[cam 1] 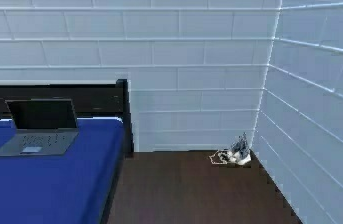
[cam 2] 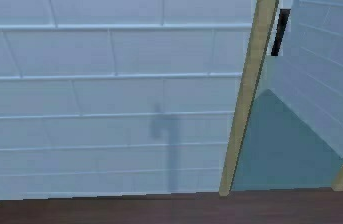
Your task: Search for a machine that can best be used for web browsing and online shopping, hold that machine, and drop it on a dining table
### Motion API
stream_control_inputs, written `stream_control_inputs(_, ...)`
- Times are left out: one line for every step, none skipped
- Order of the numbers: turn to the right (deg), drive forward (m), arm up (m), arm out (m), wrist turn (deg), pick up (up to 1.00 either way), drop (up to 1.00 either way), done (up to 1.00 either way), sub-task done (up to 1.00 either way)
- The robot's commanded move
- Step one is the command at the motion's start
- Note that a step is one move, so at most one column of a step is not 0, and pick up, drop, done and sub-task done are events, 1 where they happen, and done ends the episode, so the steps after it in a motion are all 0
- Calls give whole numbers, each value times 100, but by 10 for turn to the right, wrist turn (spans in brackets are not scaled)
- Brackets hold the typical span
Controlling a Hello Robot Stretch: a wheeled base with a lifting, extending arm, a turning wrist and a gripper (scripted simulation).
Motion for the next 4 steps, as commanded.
stream_control_inputs(0,80,0,0,0,0,0,0,0)
stream_control_inputs(-450,0,0,0,0,0,0,0,0)
stream_control_inputs(-450,0,0,0,0,0,0,0,0)
stream_control_inputs(-450,0,0,0,0,0,0,0,0)
